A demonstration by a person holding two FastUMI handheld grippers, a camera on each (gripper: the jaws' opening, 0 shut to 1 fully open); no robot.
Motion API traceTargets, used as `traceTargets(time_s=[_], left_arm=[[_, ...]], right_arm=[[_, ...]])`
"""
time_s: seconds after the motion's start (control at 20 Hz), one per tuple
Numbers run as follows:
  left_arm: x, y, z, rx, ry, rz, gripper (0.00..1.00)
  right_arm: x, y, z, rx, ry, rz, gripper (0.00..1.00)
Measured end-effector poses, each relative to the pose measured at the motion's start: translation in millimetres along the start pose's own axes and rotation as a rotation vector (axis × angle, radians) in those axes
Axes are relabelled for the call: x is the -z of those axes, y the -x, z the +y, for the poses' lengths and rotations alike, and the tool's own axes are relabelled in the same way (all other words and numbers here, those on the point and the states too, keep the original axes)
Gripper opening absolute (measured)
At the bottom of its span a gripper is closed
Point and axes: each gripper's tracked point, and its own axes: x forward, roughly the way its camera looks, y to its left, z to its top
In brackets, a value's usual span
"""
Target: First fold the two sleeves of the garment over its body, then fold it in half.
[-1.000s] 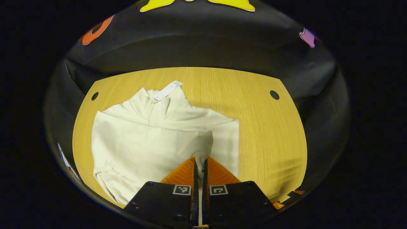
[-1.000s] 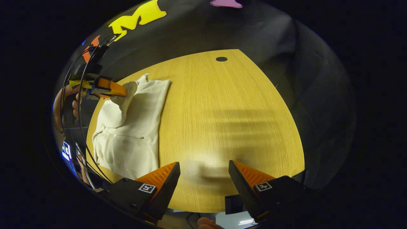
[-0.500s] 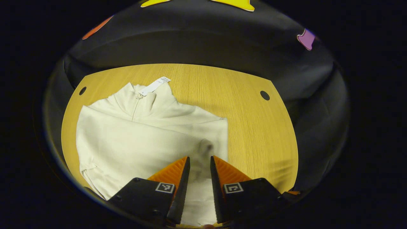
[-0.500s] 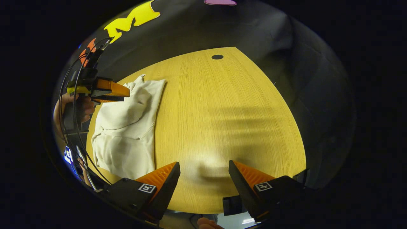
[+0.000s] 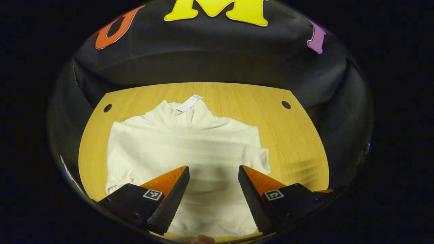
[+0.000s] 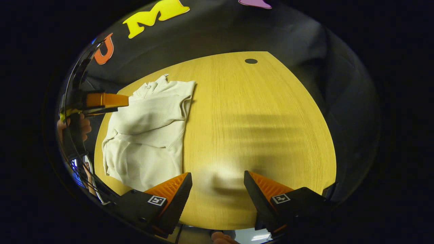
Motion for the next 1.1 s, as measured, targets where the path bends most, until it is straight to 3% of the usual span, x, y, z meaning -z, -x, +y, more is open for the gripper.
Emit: traceTargets(time_s=[0.15,0.35,0.65,0.95,1.1], left_arm=[[35,17,49,-0.042,-0.006,0.023,0.95],[91,46,115,-0.11,0.04,0.097,0.95],[163,83,195,-0.209,0.094,0.215,0.95],[166,94,201,-0.193,0.138,0.29,0.95],[157,91,183,-0.153,0.181,0.351,0.95]], right_arm=[[2,-2,25,-0.028,-0.014,0.013,0.92],[15,-9,53,-0.017,0.033,0.044,0.96],[61,-14,96,-0.011,0.117,0.125,0.92],[95,-16,118,0.007,0.122,0.18,0.96],[104,-21,115,0.045,0.096,0.208,0.92]])
